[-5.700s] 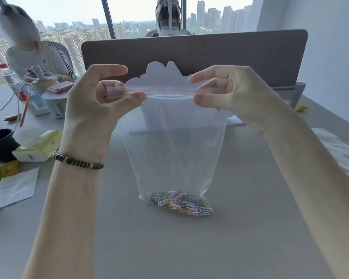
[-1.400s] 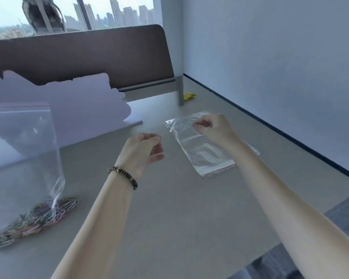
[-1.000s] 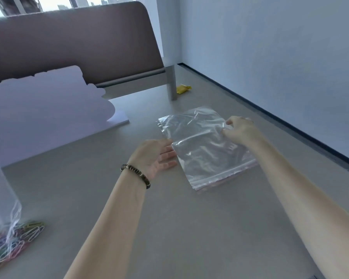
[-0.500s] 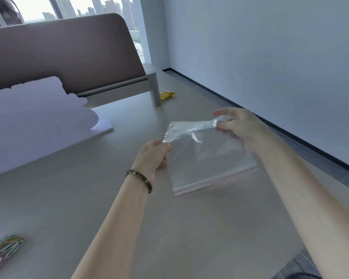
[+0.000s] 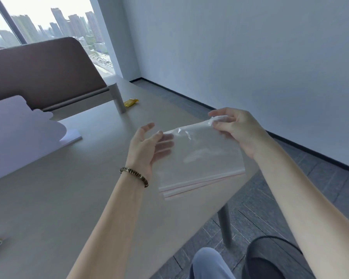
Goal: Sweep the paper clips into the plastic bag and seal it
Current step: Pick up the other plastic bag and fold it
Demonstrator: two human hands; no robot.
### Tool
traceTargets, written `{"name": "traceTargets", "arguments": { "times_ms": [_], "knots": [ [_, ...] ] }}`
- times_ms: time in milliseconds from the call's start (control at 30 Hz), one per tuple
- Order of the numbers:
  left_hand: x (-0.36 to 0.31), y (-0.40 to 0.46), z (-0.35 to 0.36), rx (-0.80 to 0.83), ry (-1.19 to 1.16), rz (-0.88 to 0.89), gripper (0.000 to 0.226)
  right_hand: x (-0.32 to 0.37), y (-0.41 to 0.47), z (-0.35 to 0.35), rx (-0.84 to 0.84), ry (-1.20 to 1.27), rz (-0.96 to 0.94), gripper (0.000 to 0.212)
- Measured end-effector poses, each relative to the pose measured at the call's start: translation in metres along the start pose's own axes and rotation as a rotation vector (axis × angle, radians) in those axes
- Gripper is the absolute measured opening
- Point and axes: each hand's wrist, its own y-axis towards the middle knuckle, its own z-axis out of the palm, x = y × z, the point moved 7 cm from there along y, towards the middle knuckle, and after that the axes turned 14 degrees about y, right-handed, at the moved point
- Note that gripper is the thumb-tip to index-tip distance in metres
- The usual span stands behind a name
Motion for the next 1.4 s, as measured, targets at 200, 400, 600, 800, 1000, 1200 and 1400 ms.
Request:
{"name": "traceTargets", "arguments": {
  "times_ms": [200,400,600,800,1000,1200,1400],
  "knots": [
    [-0.012,-0.049,0.062,0.150,0.186,0.150,0.021,0.005,-0.058,-0.085,-0.182,0.184,0.015,0.024],
    [0.002,-0.100,0.137,0.293,0.367,0.208,0.026,-0.017,-0.126,-0.167,-0.340,0.159,0.035,0.030],
    [0.044,-0.135,0.195,0.271,0.752,0.352,0.031,-0.059,-0.186,-0.222,-0.409,0.010,0.133,0.017],
    [0.082,-0.168,0.233,0.232,0.976,0.460,0.014,-0.104,-0.238,-0.249,-0.333,-0.429,0.227,0.050],
    [0.150,-0.166,0.262,0.299,1.148,0.467,0.005,-0.173,-0.258,-0.280,-0.423,-0.672,0.275,0.016],
    [0.221,-0.165,0.290,0.468,1.260,0.435,0.011,-0.251,-0.270,-0.299,-0.435,-0.776,0.413,0.013],
    [0.260,-0.165,0.304,0.545,1.249,0.384,0.018,-0.303,-0.264,-0.299,-0.346,-0.758,0.605,0.026]
  ]
}}
